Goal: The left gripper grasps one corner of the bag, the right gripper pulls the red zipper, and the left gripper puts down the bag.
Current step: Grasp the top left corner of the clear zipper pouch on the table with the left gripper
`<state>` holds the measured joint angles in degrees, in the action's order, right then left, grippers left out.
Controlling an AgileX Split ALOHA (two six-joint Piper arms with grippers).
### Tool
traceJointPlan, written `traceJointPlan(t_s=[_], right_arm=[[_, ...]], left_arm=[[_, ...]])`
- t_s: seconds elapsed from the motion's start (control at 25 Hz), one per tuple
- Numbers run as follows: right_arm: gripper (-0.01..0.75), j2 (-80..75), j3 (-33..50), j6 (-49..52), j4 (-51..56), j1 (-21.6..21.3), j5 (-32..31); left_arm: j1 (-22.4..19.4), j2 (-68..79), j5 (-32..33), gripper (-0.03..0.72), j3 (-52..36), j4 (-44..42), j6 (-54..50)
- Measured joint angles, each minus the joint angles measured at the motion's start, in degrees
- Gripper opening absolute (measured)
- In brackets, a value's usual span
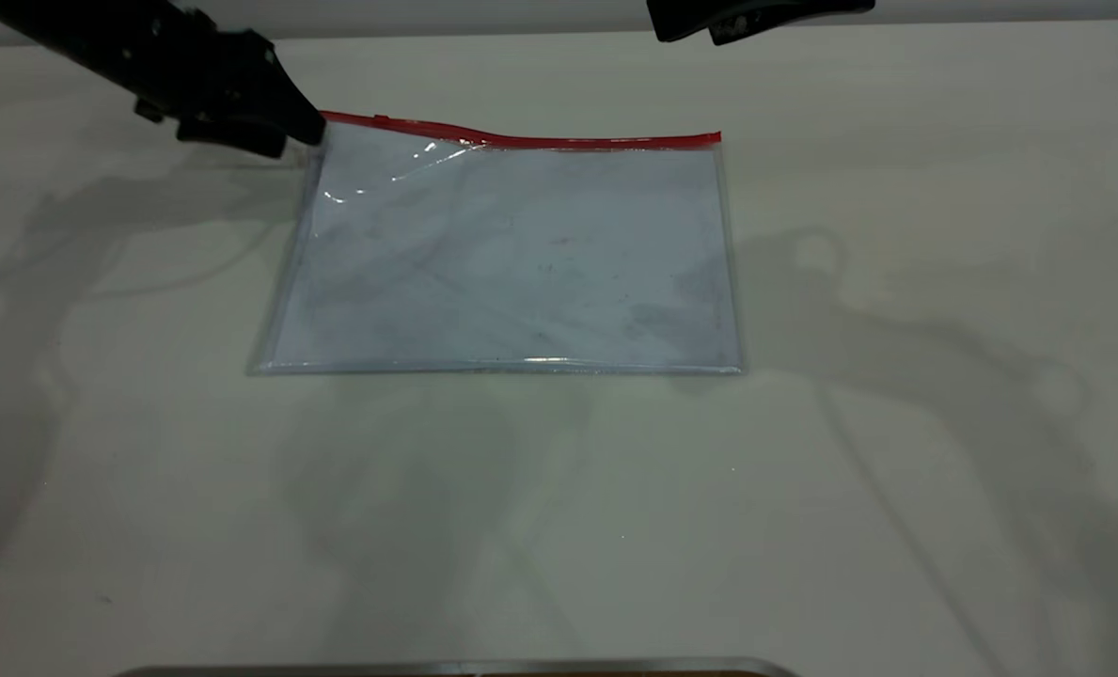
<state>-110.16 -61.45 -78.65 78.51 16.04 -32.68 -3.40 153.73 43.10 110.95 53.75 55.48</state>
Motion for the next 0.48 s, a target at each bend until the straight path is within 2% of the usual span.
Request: traceJointPlan(t_s=[0.24,0.32,0.4,0.48], right_arm=[[0.482,0.0,0.0,0.0,0.3,0.0,0.6],[0.482,0.0,0.0,0.0,0.3,0.0,0.7],[0.482,0.0,0.0,0.1,0.4,0.0,0.7],[0.482,0.0,0.0,0.1,0.4,0.0,0.5]], left_arm=[[1.0,2.6,3.8,0.547,0.8,2.3,1.6],[1.6,2.8,3.9,0.517,0.8,2.3,2.7],[2.1,2.8,3.7,0.442,0.9,2.3,3.6],[2.3,2.7,3.0,0.303,1.0,2.3,3.9]])
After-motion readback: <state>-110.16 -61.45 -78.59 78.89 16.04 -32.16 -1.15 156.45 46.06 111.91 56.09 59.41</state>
